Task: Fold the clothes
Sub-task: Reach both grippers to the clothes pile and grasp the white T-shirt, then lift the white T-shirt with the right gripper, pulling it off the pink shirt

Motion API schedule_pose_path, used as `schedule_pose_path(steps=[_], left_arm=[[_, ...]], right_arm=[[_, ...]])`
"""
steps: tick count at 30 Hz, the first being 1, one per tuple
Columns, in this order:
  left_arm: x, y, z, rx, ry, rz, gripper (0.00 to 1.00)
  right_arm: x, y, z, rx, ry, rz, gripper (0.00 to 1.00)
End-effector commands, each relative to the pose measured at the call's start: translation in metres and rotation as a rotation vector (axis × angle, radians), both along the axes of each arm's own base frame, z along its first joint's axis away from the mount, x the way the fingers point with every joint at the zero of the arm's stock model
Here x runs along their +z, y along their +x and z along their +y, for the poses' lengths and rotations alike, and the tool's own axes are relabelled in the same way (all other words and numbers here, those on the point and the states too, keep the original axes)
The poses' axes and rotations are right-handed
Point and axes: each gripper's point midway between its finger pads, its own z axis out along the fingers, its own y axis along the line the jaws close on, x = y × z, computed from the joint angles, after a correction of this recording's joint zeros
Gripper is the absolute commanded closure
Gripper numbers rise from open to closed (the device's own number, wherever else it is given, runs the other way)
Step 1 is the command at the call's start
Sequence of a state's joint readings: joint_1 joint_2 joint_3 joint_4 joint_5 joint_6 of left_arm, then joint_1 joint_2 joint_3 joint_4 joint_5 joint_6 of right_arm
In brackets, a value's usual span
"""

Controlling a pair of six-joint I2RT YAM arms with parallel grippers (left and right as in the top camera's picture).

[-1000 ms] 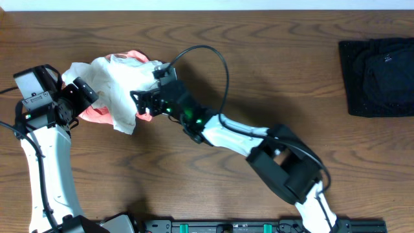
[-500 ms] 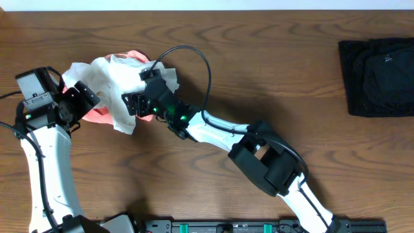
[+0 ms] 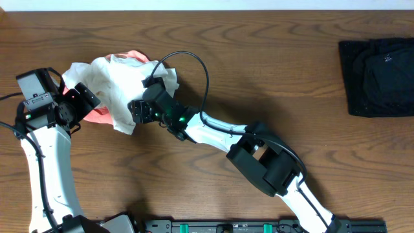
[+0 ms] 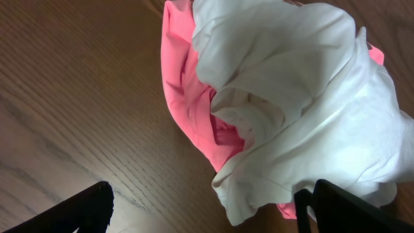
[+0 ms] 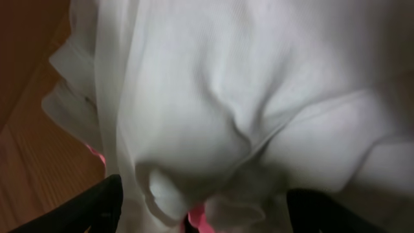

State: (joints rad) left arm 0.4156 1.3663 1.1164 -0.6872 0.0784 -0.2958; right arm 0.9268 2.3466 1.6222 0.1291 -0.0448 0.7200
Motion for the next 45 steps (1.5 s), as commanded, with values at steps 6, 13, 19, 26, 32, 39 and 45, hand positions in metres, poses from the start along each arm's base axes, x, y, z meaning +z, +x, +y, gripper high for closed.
schedule_pose_path(steps=[6, 13, 19, 26, 32, 39, 45], left_arm=[[-0.004, -0.002, 0.003, 0.019, -0.001, 0.015, 0.02], [-0.009, -0.002, 0.003, 0.019, -0.008, 0.029, 0.02], [-0.019, -0.002, 0.003, 0.019, -0.023, 0.063, 0.02], [-0.022, -0.001, 0.003, 0.031, -0.034, 0.066, 0.02], [-0.021, 0.005, -0.014, -0.023, -0.117, 0.031, 0.01], [-0.019, 0.013, -0.041, -0.117, -0.132, 0.028, 0.02], [0.000, 0.023, -0.090, -0.301, -0.087, -0.021, 0.03]], right_arm=[[0.022, 0.013, 0.011, -0.018, 0.072, -0.085, 0.32], [0.025, 0.015, 0.012, -0.020, 0.082, -0.093, 0.42], [0.025, 0.015, 0.011, -0.014, 0.069, -0.111, 0.69], [0.026, 0.023, -0.002, 0.061, -0.044, -0.165, 0.99], [0.089, 0.047, -0.036, 0.131, -0.150, -0.215, 0.99], [0.185, 0.056, -0.091, 0.213, -0.191, -0.264, 0.99], [0.235, 0.055, -0.142, 0.197, -0.234, -0.276, 0.99]])
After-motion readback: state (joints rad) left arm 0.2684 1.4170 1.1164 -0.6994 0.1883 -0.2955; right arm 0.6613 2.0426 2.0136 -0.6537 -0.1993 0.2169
